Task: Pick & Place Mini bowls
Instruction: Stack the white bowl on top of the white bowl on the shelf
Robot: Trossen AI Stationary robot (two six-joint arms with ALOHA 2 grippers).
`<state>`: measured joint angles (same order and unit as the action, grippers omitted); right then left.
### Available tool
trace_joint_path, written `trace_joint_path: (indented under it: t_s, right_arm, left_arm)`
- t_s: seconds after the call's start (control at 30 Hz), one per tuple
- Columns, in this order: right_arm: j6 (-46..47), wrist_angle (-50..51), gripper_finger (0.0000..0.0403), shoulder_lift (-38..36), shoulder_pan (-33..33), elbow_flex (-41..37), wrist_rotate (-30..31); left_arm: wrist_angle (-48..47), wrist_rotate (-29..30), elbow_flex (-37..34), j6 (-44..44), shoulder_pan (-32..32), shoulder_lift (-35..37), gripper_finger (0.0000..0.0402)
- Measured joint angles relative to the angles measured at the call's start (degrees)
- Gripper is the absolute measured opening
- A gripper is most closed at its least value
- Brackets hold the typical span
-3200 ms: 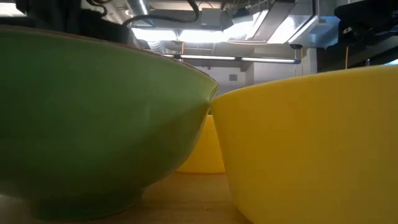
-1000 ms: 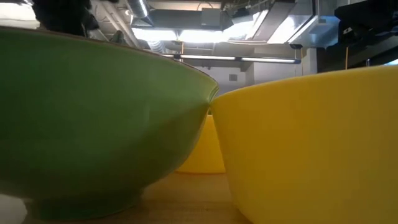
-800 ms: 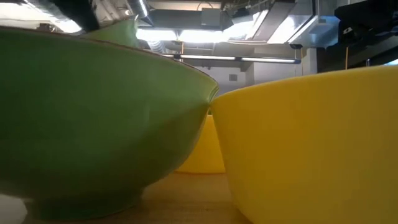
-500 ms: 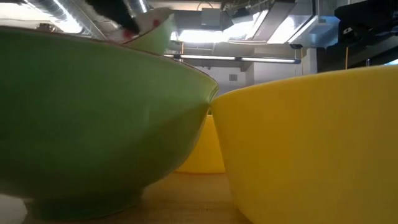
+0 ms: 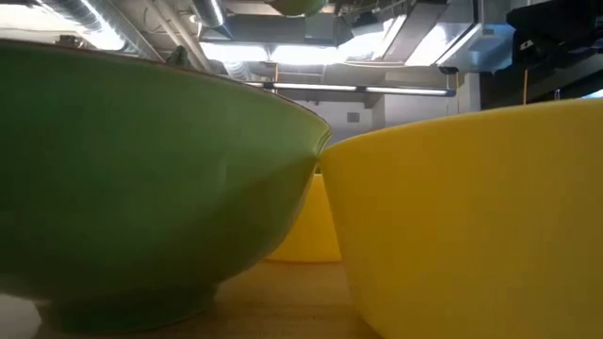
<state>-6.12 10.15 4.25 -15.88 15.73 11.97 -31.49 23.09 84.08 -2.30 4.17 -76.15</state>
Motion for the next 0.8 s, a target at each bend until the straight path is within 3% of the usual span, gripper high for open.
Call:
trace_joint_path:
  t_s: [0.13, 0.4, 0.5, 0.7, 0.8]
  right_arm:
    - [-0.3, -0.3, 0.0019, 0.0, 0.0, 0.0, 0.0]
    - [-0.2, -0.7, 0.0019, 0.0, 0.0, 0.0, 0.0]
    - [-0.7, -1.0, 0.0019, 0.0, 0.0, 0.0, 0.0]
    - [-1.0, -1.2, 0.0019, 0.0, 0.0, 0.0, 0.0]
    - [-1.0, -1.2, 0.0019, 0.0, 0.0, 0.0, 0.1]
  left_arm:
    - [-5.8, -4.9, 11.6, -1.6, 6.0, -7.4, 0.0006]
    - [-27.9, -10.4, 42.4, -7.0, 15.6, -26.5, 0.0006]
    - [-34.8, -13.8, 51.0, -7.5, 19.2, -32.3, 0.0006]
    - [-36.2, -22.4, 48.2, -11.0, 25.7, -36.3, 0.0006]
    - [-39.7, -23.7, 48.2, -14.5, 27.1, -39.6, 0.0006]
